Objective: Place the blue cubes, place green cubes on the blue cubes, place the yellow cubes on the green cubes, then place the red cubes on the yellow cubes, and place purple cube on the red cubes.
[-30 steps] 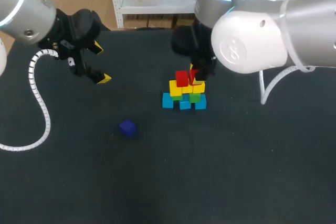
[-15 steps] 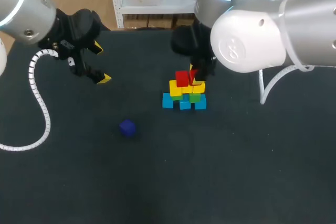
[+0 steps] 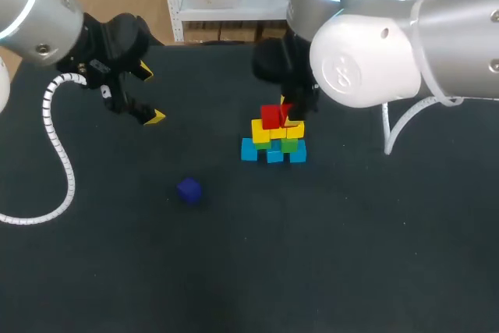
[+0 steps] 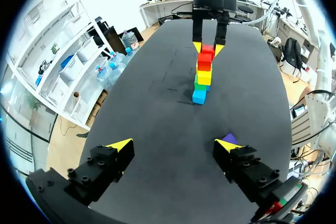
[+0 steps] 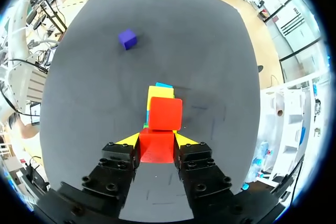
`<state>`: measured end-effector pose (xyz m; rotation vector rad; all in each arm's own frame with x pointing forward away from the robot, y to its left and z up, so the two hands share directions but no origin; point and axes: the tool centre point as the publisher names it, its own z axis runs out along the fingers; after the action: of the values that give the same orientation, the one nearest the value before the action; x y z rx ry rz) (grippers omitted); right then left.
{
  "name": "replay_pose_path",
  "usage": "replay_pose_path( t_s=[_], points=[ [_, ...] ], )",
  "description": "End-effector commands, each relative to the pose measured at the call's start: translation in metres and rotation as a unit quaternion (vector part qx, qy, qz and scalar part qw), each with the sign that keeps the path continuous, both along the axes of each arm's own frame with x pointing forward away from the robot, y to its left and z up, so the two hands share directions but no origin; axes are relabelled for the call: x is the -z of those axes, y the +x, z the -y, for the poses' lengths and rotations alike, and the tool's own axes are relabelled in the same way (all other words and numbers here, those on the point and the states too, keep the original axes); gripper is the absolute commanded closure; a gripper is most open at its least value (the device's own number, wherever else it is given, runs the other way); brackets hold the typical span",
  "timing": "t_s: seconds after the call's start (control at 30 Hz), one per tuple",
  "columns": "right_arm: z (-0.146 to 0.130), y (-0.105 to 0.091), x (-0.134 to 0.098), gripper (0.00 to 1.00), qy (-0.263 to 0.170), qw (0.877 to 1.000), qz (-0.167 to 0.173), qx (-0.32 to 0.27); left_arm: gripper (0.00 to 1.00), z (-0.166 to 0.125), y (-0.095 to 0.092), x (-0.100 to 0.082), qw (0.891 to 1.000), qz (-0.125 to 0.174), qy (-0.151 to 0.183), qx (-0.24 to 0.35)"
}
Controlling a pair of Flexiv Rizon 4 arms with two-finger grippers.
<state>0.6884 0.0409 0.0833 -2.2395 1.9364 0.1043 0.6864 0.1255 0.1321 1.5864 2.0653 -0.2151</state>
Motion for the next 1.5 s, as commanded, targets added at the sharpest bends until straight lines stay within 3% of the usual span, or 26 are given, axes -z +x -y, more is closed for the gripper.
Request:
replay_pose_path(
  t_s=[0.03,0.3,0.4,0.53,0.57,0.6,0.93,1.33,1.4,1.43,1.5],
  points=[
    [0.000,0.001,0.000,0.95,0.001,1.000,0.000,-0.002,0.00,-0.001,0.001,0.001,1.000,0.000,-0.002,0.002],
    [-0.001,0.001,0.001,0.92,0.001,1.000,0.001,-0.007,0.00,-0.001,0.001,0.001,1.000,0.000,-0.002,0.002],
    [-0.003,0.001,0.000,0.84,0.000,1.000,0.001,-0.009,0.00,-0.001,0.001,0.001,1.000,0.000,-0.002,0.002],
    [-0.002,0.001,0.000,0.53,0.000,1.000,0.002,-0.008,0.00,-0.001,0.001,0.001,1.000,0.000,-0.002,0.002],
    [-0.002,0.000,0.000,0.39,0.001,1.000,0.003,-0.006,0.00,-0.001,0.001,0.001,1.000,0.000,-0.002,0.002],
    [-0.001,0.000,-0.001,0.00,0.001,1.000,0.004,-0.004,0.00,-0.001,0.001,0.001,1.000,0.000,-0.002,0.002],
    [0.006,-0.002,-0.005,0.00,0.013,1.000,0.017,0.012,0.00,-0.001,0.001,0.001,1.000,0.000,-0.002,0.002],
    [0.034,-0.005,-0.012,0.00,0.106,0.994,0.017,0.033,0.00,-0.001,0.001,0.001,1.000,0.000,-0.002,0.002],
    [0.039,-0.007,-0.013,0.25,0.126,0.991,0.018,0.035,0.00,-0.001,0.001,0.001,1.000,0.000,-0.002,0.002],
    [0.040,-0.008,-0.013,0.55,0.135,0.990,0.018,0.034,0.00,-0.001,0.001,0.001,1.000,0.000,-0.002,0.002],
    [0.043,-0.010,-0.012,1.00,0.150,0.988,0.013,0.030,0.00,-0.001,0.001,0.001,1.000,0.000,-0.002,0.002]
  ],
)
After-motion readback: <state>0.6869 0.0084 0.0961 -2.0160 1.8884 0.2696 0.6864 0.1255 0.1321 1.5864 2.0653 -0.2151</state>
